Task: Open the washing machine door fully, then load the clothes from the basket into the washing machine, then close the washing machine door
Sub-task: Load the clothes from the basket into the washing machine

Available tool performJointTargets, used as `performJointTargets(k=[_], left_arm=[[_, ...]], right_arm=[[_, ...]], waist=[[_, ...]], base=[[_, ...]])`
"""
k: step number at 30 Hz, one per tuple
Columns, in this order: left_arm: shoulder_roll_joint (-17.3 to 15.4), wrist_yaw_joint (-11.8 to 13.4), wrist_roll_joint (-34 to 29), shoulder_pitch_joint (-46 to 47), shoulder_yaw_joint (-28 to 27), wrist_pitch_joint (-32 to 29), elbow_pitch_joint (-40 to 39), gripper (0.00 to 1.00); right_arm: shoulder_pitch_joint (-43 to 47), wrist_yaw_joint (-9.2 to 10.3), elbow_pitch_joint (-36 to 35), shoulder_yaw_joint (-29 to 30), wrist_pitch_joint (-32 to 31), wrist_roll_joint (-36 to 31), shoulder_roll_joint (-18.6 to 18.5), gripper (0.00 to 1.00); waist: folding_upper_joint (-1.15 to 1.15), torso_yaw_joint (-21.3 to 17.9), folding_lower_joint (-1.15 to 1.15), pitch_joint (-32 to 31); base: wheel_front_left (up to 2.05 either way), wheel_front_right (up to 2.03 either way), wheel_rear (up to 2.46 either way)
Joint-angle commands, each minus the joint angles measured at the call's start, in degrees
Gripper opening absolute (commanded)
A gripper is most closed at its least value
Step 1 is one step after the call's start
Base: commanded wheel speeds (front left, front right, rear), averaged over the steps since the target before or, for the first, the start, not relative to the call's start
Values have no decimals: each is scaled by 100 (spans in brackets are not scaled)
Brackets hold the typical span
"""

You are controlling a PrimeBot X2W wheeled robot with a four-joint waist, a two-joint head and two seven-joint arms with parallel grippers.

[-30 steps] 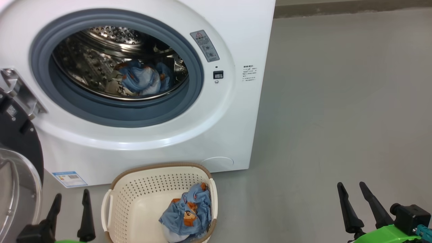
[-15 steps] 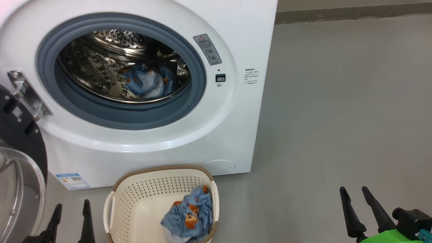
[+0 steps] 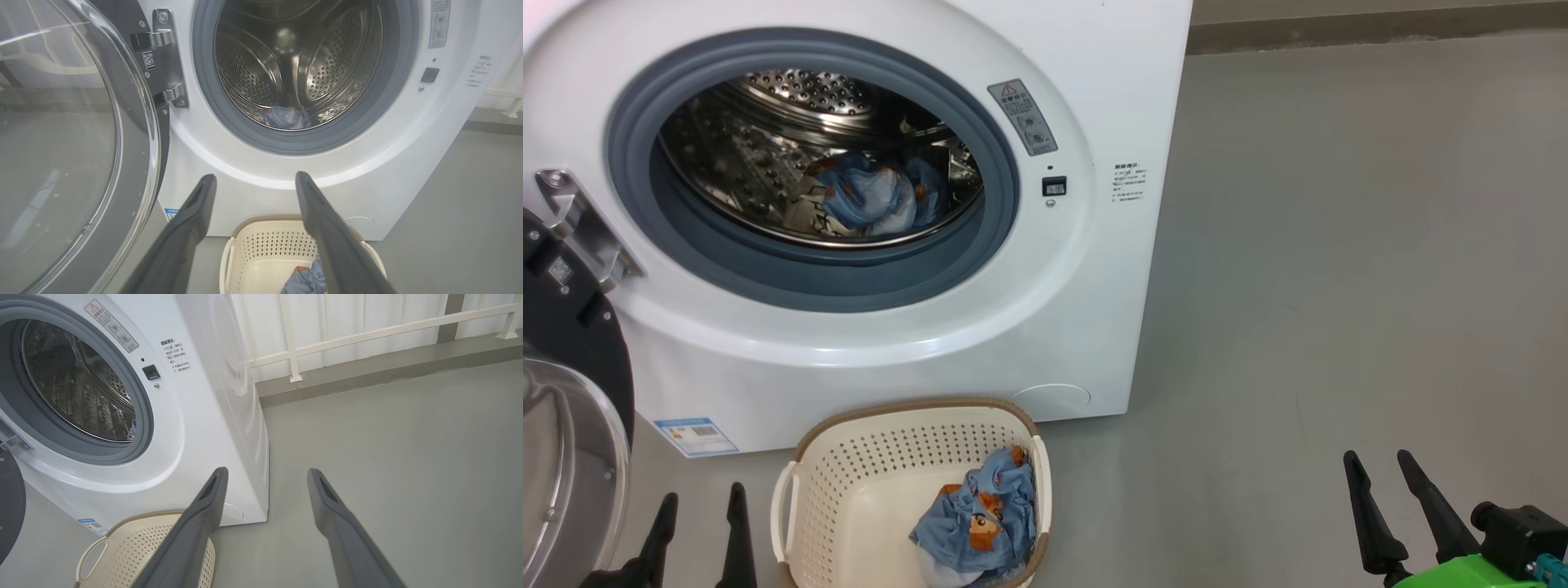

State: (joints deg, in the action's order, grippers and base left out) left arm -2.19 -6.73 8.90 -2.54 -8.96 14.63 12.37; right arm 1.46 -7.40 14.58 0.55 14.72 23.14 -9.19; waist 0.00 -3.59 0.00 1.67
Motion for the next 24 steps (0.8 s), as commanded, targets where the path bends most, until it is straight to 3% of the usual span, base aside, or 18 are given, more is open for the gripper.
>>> performJointTargets(k=[1,13,24], left_arm=[[-69,43,44,46,-157,37,-144,100],[-69,57,151,281,82,37,139,100],[-69,-40,137,1265,524,37,823,100]], right_arm=[[-62,-9,-149,-142,28,22,-79,100],[-307,-9,-238,-105,28,-1,24,100],[-960,-9,-422,-13,28,-70,182,100]], waist=[[0,-6,0,10],[0,-58,0,537],[0,-94,0,1911]], base=[[0,0,0],[0,0,0],[0,0,0]])
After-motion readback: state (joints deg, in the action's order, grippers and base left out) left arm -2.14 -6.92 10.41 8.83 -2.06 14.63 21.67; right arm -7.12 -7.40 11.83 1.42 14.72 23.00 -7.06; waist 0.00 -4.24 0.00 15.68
